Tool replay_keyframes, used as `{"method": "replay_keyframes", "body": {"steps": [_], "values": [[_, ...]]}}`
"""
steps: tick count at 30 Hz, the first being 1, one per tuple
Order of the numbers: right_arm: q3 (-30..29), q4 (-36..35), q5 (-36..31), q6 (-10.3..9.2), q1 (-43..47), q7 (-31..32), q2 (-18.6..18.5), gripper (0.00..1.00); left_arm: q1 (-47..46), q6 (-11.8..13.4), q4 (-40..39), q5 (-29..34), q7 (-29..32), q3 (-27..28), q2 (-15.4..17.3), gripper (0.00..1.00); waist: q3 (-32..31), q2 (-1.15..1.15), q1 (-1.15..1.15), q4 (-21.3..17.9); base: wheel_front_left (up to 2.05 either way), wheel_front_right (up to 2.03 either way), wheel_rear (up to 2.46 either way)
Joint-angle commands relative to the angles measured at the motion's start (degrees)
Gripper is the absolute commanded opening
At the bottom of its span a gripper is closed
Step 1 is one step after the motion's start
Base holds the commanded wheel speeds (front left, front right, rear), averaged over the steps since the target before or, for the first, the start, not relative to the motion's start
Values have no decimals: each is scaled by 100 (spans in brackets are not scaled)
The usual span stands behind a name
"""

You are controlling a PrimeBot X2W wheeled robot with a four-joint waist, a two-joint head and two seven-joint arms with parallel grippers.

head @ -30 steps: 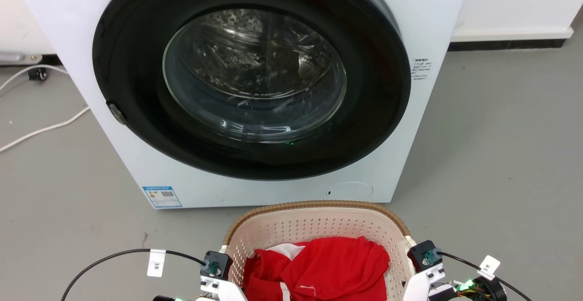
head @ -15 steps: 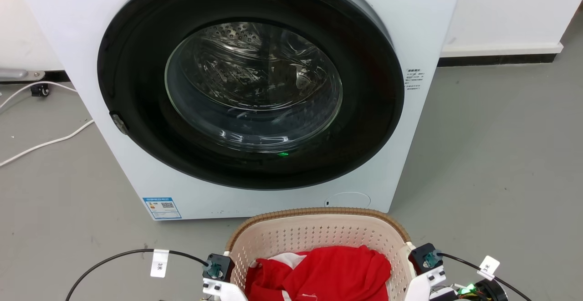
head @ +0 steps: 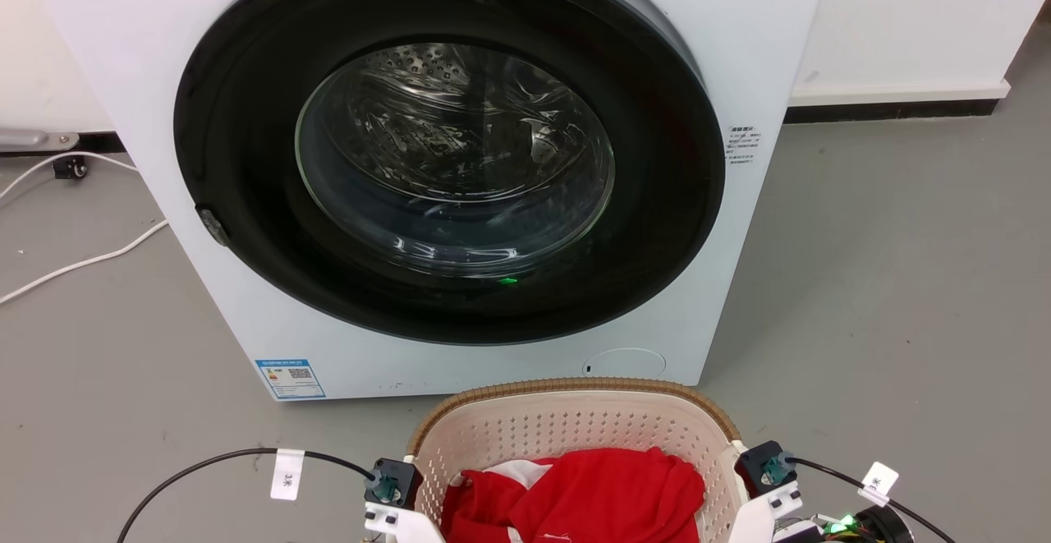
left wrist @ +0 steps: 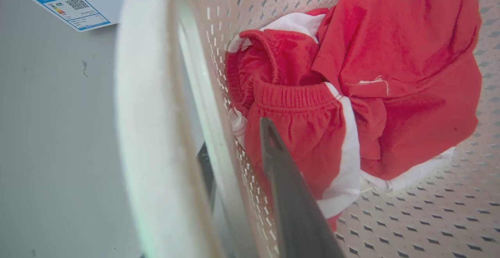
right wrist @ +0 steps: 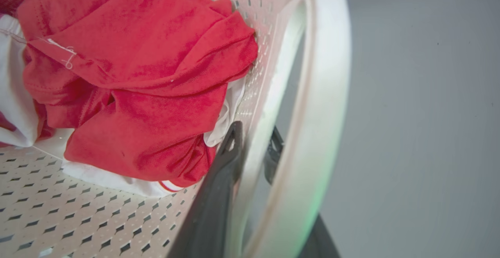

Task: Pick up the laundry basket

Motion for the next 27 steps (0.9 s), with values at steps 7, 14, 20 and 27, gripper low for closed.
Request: {"method": "replay_keyframes", "body": {"steps": [7,14,20,27], "values": [[162,-9,91,0,-24,-5,-104,0,-119,-76,15,-121,-86,-147,55,0,16,0,0,-18,0,0,0],[236,-7,156,0,-32,-31,-118,0,-139,-76,43,-217,-130,-235,65,0,32,0,0,-20,0,0,0],[300,-5,205,0,-52,-44,-133,0,-155,-76,62,-302,-152,-317,85,0,51,0,0,-19,0,0,0],[356,-5,254,0,-56,-36,-140,0,-158,-76,79,-408,-165,-419,84,0,59,0,0,-20,0,0,0]]}}
